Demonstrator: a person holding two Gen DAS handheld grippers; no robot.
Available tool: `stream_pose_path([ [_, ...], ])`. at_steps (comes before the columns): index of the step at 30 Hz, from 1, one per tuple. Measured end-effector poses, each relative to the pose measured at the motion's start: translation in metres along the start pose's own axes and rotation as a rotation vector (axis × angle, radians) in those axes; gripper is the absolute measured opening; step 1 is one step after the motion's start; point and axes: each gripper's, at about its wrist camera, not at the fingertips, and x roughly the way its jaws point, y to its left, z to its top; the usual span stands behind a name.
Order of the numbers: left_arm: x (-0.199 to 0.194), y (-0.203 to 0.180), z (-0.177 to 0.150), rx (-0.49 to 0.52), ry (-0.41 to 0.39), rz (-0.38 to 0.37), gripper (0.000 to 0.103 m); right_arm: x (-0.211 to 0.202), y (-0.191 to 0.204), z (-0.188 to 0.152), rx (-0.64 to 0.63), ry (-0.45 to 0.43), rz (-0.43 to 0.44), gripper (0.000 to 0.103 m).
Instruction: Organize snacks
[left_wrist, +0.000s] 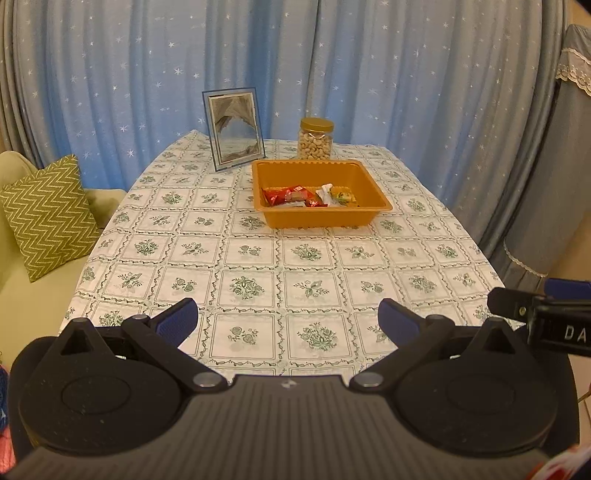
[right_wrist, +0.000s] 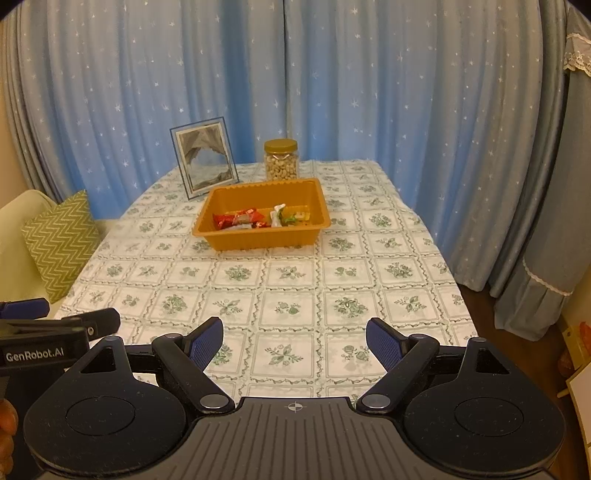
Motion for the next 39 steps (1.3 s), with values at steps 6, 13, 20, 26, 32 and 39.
stream_pose_path([
  [6, 0.0005, 0.0014, -0.0003, -0.002, 0.0, 0.004, 0.103, -0.0013, 0.0008, -0.0009, 0.002, -0.005, 0.002, 0.084],
  [13, 0.0014, 0.0015, -0.0005, -0.001, 0.0, 0.003, 0.103, -0.0005, 0.0011, -0.0008, 0.002, -0.004, 0.004, 0.084],
  [20, 0.0012, 0.0006, -0.0001, 0.0, 0.0, 0.002, 0.103, -0.0001, 0.0015, -0.0011, 0.002, -0.003, 0.004, 0.084],
  [26, 0.002, 0.0, -0.0004, 0.002, 0.002, 0.001, 0.103, 0.0009, 0.0017, -0.0023, 0.007, -0.001, 0.005, 0.084],
  [32, 0.0025, -0.0001, -0.0008, 0.003, 0.002, 0.001, 0.103, 0.0015, 0.0012, -0.0034, 0.008, -0.002, 0.005, 0.084],
  [39, 0.0029, -0.0006, -0.0008, 0.001, 0.002, -0.001, 0.103, 0.0016, 0.0006, -0.0036, 0.01, -0.002, 0.004, 0.084],
])
